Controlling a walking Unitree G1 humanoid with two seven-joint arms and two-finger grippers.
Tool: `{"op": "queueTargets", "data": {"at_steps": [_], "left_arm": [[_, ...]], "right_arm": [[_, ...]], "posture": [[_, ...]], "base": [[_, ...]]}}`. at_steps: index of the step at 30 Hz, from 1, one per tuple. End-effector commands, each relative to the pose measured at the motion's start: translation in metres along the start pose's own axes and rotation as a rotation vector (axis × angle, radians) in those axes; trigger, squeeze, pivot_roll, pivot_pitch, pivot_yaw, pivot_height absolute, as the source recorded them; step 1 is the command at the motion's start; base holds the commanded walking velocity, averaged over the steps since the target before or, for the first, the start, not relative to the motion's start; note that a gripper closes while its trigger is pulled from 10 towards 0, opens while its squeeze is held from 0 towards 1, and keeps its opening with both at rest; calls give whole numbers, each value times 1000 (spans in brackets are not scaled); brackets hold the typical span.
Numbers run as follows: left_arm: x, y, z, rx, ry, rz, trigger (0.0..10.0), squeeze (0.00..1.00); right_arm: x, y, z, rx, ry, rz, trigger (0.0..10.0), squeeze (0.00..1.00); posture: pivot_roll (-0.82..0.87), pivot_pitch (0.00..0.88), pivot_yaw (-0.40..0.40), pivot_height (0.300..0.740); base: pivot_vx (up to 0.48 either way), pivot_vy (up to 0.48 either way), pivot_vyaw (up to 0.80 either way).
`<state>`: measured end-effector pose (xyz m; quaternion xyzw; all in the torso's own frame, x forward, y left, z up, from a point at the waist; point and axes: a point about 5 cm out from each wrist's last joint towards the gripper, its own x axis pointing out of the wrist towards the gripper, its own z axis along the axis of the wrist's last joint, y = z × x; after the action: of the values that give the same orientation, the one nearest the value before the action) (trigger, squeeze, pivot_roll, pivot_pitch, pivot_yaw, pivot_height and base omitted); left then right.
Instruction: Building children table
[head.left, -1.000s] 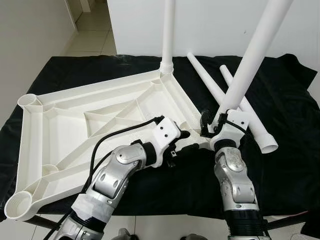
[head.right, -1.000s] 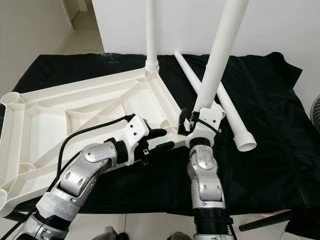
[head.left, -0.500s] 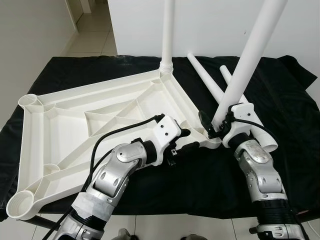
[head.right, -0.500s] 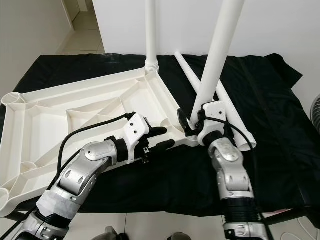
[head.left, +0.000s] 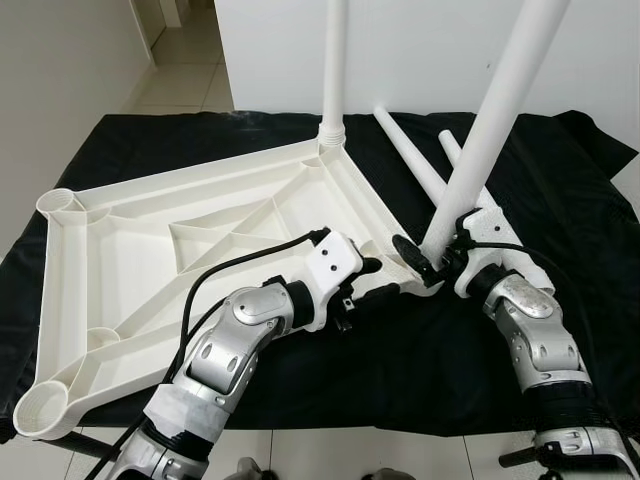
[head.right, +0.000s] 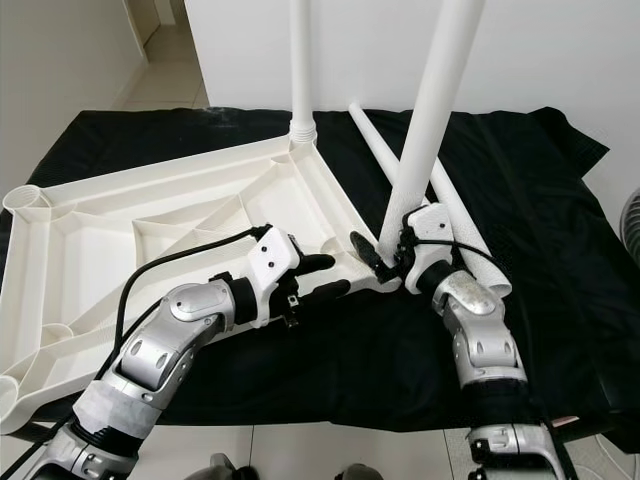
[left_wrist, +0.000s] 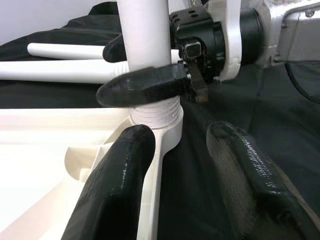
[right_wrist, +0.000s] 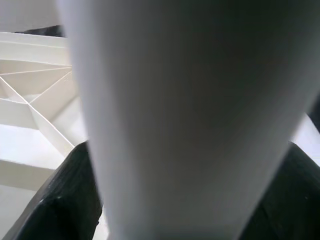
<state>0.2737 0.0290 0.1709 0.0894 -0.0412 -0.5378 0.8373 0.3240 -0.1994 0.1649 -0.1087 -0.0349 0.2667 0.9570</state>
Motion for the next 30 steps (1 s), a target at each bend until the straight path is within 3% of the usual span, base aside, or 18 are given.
{"op": "queueTargets", "data": {"at_steps": [1, 2, 5, 6, 14, 15, 20, 27, 30], "left_arm": [[1, 1, -2, 8, 12, 14, 10000, 0], [1, 1, -2, 9, 13, 13, 10000, 0], [1, 1, -2, 10, 12, 13, 10000, 0], [1, 1, -2, 11, 11, 12, 10000, 0], [2, 1, -1, 14, 8, 8, 10000, 0], [3, 1, -1, 15, 8, 5, 10000, 0], [3, 1, -1, 16, 8, 4, 10000, 0], [2, 0, -2, 14, 8, 6, 10000, 0], [2, 0, -2, 13, 8, 5, 10000, 0]], "right_arm": [[2, 2, -2, 0, 1, 28, 3961, 0], [2, 1, -2, 0, 0, 36, 2588, 0], [2, 1, -3, 0, 0, 38, 2078, 0], [1, 1, -4, 4, 4, 43, 0, 0], [-1, 3, -8, 30, 13, 54, 0, 0], [-1, 4, -11, 41, 13, 46, 10000, 0], [0, 6, -11, 57, 7, 34, 10000, 0], [8, 13, -5, 118, -2, -196, 10000, 0], [9, 15, -4, 121, -5, -211, 10000, 0]], "posture": [[-142, 26, 72, 740], [-142, 26, 72, 740], [-142, 26, 72, 740], [-143, 20, 71, 740], [-148, 12, 70, 740], [-149, 10, 70, 740], [-149, 10, 70, 740], [-145, 17, 64, 740], [-145, 17, 64, 740]], "base": [[0, 0, 0], [0, 0, 0], [0, 0, 0], [0, 0, 0], [0, 0, 0], [0, 0, 0], [0, 0, 0], [0, 0, 0], [0, 0, 0]]}}
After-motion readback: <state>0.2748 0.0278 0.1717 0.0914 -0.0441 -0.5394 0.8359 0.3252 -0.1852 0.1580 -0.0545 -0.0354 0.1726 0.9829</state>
